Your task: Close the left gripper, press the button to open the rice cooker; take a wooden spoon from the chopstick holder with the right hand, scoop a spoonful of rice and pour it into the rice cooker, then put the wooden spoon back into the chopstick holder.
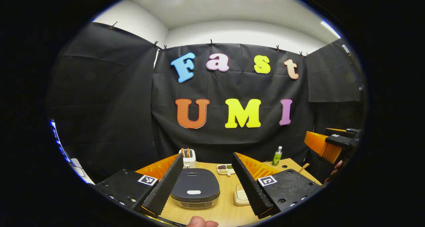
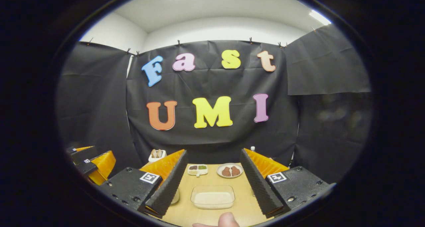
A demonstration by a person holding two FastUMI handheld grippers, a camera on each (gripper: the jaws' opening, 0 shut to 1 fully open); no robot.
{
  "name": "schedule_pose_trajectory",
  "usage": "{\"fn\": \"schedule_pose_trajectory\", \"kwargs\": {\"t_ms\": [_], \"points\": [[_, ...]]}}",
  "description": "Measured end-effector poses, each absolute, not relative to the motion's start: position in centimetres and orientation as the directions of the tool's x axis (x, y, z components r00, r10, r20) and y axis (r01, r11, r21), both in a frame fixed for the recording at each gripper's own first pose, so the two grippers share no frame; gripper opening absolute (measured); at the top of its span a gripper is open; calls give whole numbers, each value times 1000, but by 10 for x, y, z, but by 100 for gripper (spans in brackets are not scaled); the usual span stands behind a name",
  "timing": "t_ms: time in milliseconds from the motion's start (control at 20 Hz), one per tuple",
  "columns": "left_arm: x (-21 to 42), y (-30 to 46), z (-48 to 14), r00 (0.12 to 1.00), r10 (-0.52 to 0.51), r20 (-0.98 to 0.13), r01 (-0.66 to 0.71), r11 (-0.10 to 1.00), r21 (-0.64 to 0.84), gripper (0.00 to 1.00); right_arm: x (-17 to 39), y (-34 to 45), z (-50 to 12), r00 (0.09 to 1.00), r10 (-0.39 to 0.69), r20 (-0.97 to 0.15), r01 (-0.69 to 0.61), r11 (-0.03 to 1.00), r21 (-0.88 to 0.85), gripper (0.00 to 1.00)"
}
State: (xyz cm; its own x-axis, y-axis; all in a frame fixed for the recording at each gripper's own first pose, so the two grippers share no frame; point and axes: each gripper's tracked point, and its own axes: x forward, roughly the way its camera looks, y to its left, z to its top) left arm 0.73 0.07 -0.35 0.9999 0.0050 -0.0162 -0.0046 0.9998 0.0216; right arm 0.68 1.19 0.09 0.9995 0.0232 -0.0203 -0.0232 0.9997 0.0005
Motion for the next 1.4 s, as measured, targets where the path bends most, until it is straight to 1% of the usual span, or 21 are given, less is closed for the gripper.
{"fn": "schedule_pose_trajectory", "kwargs": {"t_ms": [350,850,1050,1250,1400], "points": [[9,0,-1,1000,18,-10,-18,1000,8,94,5,4,8,1000,9,10,-9,1000,-12,100],[17,-4,-18,998,11,-61,-11,1000,5,94,13,-22,5,998,-55,10,55,998,7,100],[21,-7,-45,990,10,-141,-11,1000,-8,94,20,-32,-7,998,-67,-10,67,998,20,100],[24,-6,-57,980,20,-196,-23,1000,-10,94,33,-42,-19,996,-81,-39,82,996,41,100],[33,-5,-69,970,33,-242,-38,999,-17,94,45,-53,-19,995,-92,-39,94,995,44,100]]}}
